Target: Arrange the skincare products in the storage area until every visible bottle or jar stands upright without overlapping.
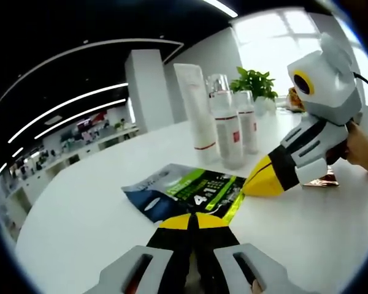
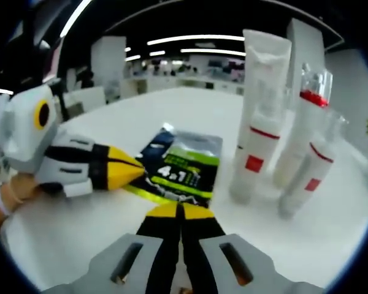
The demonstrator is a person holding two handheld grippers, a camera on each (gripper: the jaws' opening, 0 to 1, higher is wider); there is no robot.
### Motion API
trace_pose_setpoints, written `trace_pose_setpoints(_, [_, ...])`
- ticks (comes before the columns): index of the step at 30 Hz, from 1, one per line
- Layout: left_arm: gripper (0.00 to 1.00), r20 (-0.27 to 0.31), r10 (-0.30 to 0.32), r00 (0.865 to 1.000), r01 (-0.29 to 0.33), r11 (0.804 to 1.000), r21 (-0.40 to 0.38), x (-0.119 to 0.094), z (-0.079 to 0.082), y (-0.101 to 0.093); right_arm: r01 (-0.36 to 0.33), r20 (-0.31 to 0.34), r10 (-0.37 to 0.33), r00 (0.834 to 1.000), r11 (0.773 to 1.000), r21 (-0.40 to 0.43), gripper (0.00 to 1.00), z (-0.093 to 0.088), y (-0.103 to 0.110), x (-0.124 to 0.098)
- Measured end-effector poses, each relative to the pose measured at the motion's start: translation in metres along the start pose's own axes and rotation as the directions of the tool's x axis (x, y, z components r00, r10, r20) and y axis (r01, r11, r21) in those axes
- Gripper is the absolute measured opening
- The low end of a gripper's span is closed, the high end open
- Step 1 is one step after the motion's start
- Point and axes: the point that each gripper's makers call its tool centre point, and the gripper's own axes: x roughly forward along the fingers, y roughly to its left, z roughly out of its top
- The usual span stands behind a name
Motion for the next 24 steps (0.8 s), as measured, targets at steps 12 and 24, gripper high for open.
trace_pose_setpoints(12, [0.01, 0.001, -0.004, 1.000, 0.004, 1.000, 0.002, 0.000, 0.000, -0.003, 0.015, 0.004, -0.015, 1.000, 1.000, -0.003, 0.00, 0.001, -0.004, 0.003])
trace_pose_setpoints(24, [0.03, 0.053, 0.060, 0.997, -0.062, 0.998, 0.032, -0.009, 0.010, 0.005, 0.024, 0.036, -0.020, 0.999, 0.993, -0.114, 0.00, 0.007, -0.005, -0.003])
